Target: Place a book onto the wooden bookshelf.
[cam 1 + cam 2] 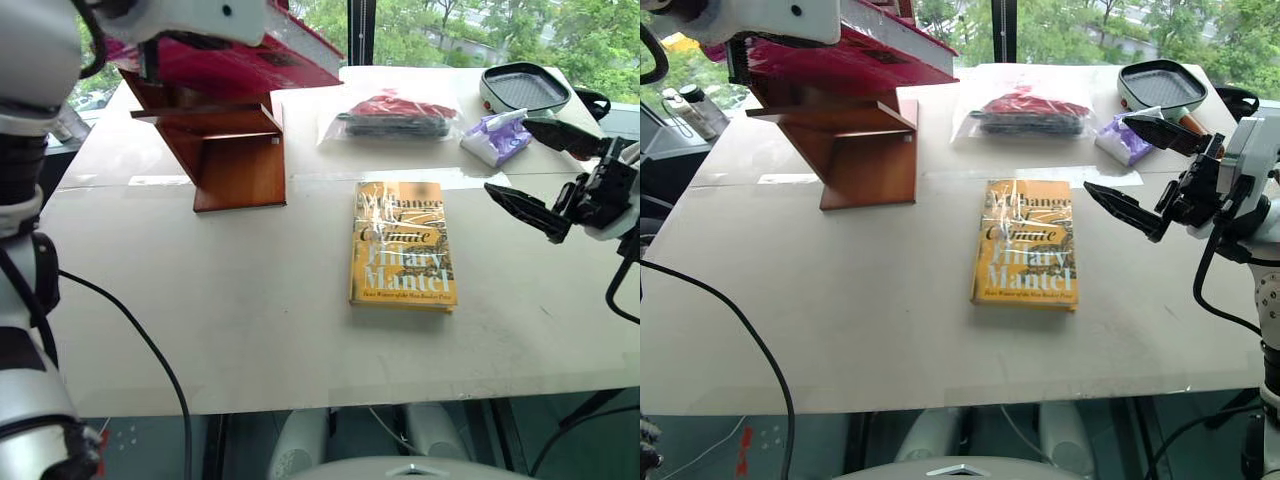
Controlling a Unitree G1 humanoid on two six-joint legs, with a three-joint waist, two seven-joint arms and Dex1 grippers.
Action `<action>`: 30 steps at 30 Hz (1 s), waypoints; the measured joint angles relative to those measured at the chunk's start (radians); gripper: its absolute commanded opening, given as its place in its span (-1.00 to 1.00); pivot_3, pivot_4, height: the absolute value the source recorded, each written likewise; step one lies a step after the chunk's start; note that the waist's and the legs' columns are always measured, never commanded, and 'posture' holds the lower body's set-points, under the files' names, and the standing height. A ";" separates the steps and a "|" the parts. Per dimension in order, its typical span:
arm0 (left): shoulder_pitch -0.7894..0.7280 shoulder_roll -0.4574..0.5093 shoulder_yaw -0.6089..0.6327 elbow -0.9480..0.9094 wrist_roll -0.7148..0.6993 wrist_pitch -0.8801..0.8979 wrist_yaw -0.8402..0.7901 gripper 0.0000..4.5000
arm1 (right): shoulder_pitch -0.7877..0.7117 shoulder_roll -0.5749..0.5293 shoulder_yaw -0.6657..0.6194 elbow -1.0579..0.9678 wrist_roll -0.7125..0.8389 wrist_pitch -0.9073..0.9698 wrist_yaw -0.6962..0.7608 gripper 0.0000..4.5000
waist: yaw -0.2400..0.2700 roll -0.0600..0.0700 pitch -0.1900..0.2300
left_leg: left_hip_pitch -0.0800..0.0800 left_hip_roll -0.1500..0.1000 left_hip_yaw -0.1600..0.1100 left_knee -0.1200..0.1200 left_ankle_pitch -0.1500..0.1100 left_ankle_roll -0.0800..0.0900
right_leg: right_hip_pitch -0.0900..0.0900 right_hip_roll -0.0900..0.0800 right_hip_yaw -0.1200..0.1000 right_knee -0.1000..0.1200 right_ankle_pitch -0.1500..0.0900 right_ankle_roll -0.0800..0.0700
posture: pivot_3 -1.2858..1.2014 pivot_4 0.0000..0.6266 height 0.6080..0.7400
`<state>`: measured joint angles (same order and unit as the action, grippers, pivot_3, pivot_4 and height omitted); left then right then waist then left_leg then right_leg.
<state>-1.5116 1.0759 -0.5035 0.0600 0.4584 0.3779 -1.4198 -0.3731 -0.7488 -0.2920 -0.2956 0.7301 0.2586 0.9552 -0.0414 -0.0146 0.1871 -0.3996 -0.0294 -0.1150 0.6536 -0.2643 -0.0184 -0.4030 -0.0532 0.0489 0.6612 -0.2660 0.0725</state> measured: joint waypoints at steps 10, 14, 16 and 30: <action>0.104 -0.165 -0.026 -0.035 0.277 0.144 0.030 -0.98 | -0.048 0.011 0.015 0.018 0.006 0.024 -0.012 1.00 | -0.001 0.002 -0.001 | 0.002 0.000 0.001 0.002 0.000 0.000 | -0.001 0.000 0.001 0.006 0.000 0.000 | 0.03 -0.52 1.00; 0.170 -0.251 -0.049 -0.038 0.405 0.236 0.081 -0.98 | -0.050 0.005 0.011 0.019 0.009 0.041 -0.012 1.00 | 0.001 0.005 -0.003 | 0.003 -0.001 0.001 0.010 -0.002 0.004 | 0.000 0.000 0.002 0.015 0.000 0.000 | 0.03 -0.52 1.00; 0.210 -0.276 -0.058 -0.043 0.444 0.259 0.103 -0.98 | -0.050 0.003 0.011 0.021 0.010 0.044 -0.007 1.00 | 0.000 0.007 -0.004 | 0.005 -0.001 0.001 0.014 -0.002 0.004 | 0.001 0.000 0.003 0.019 0.000 0.000 | 0.03 -0.52 1.00; 0.271 -0.424 -0.032 0.041 0.596 0.434 0.098 0.47 | -0.038 -0.005 -0.030 0.065 0.021 0.044 0.030 1.00 | -0.004 0.008 -0.004 | 0.011 0.000 0.003 0.014 -0.002 0.004 | 0.007 0.001 0.005 0.018 0.000 0.000 | 0.03 -0.52 1.00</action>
<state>-1.2407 0.6521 -0.5354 0.1012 1.0540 0.8115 -1.3222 -0.4108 -0.7540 -0.3218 -0.2305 0.7510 0.3027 0.9852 -0.0451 -0.0064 0.1835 -0.3889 -0.0292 -0.1118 0.6675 -0.2666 -0.0141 -0.3963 -0.0519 0.0539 0.6789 -0.2660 0.0726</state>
